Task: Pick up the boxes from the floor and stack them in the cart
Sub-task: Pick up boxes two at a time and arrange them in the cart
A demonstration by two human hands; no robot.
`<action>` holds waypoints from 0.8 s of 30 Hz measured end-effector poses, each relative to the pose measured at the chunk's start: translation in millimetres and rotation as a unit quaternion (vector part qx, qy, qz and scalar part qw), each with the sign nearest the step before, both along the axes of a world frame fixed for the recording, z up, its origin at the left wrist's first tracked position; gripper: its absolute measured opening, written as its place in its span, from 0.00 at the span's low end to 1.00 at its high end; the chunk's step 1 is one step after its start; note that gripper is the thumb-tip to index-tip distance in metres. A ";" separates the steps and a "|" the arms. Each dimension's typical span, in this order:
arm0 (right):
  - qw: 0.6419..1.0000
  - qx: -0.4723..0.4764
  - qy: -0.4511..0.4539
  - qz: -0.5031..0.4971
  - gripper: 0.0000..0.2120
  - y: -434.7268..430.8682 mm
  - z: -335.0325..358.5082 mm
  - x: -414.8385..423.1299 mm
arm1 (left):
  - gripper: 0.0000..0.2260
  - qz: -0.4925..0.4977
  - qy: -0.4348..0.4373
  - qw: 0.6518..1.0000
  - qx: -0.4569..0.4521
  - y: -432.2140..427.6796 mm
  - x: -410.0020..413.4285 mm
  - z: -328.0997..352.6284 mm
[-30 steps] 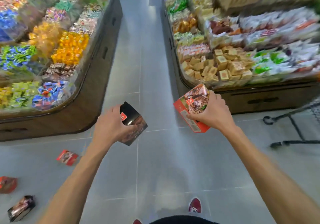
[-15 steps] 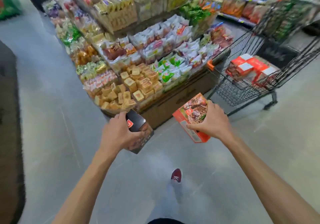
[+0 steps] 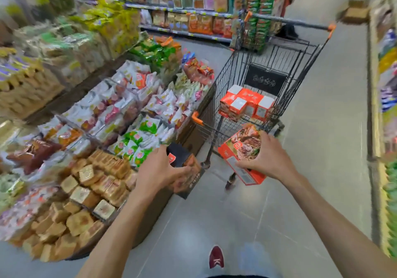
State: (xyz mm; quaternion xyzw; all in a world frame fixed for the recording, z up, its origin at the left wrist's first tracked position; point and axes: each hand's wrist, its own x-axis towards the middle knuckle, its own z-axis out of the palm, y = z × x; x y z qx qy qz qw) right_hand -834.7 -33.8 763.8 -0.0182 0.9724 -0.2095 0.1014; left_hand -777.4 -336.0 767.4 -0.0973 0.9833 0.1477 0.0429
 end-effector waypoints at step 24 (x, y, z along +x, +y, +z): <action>0.990 0.107 -0.048 -0.082 0.62 161.0 -30.7 -306.8 | 0.41 -0.095 -0.091 0.990 0.044 189.5 -440.7 -109.3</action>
